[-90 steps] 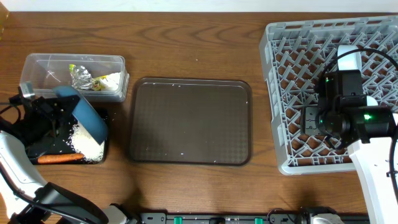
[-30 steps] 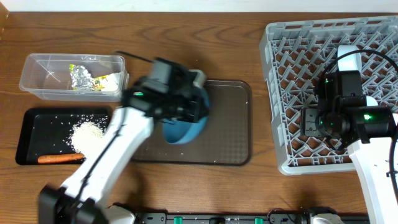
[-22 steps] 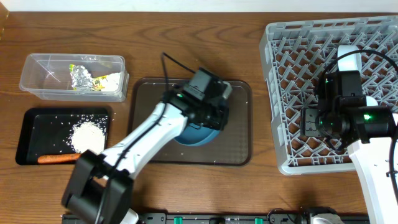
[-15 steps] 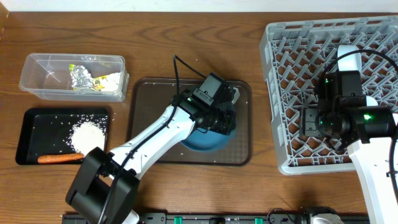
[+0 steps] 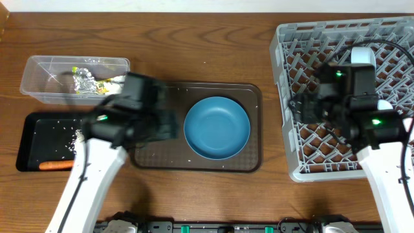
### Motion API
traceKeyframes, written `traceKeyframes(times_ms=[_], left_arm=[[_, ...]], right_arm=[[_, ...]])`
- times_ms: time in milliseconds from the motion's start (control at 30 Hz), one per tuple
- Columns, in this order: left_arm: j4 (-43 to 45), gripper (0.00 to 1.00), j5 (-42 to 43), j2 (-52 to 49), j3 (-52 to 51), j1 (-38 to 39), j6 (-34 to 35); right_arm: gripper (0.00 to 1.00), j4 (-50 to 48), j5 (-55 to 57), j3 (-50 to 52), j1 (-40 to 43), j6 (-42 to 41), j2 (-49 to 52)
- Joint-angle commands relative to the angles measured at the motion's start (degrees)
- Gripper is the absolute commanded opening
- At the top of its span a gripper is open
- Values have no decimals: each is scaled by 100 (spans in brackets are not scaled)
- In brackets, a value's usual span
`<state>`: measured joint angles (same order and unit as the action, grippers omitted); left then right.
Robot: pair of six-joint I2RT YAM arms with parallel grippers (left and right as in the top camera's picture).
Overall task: Sort waste into correct bins and load items into the dishwasher rack
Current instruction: 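Reach the right gripper to the blue plate rim and grasp it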
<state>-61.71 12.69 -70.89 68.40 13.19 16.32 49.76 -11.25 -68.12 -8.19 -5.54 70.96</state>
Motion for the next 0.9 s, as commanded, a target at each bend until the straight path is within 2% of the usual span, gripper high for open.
traceKeyframes(times_ms=[0, 200, 400, 600, 767, 833, 867], left_arm=[[-271, 70, -481, 177, 83, -634, -13], [-426, 75, -474, 155, 55, -1342, -11], [-455, 78, -479, 120, 7, -1381, -13], [-450, 78, -479, 90, 7, -1381, -13], [-448, 79, -481, 66, 7, -1381, -13], [-448, 79, -481, 48, 7, -1381, -13], [-448, 78, -481, 39, 7, -1381, -13]], right_arm=[[72, -372, -595, 4, -494, 20, 254], [73, -1165, -181, 4, -1370, 50, 1296], [71, -1816, 782, 4, -1757, -50, 2389], [67, -1897, 640, 4, -1856, -328, 3407], [53, -1816, 232, 4, -2002, -393, 3995], [38, -1762, 216, 4, -2046, -389, 4107], [22, -1740, 221, 4, -2068, -387, 4159]])
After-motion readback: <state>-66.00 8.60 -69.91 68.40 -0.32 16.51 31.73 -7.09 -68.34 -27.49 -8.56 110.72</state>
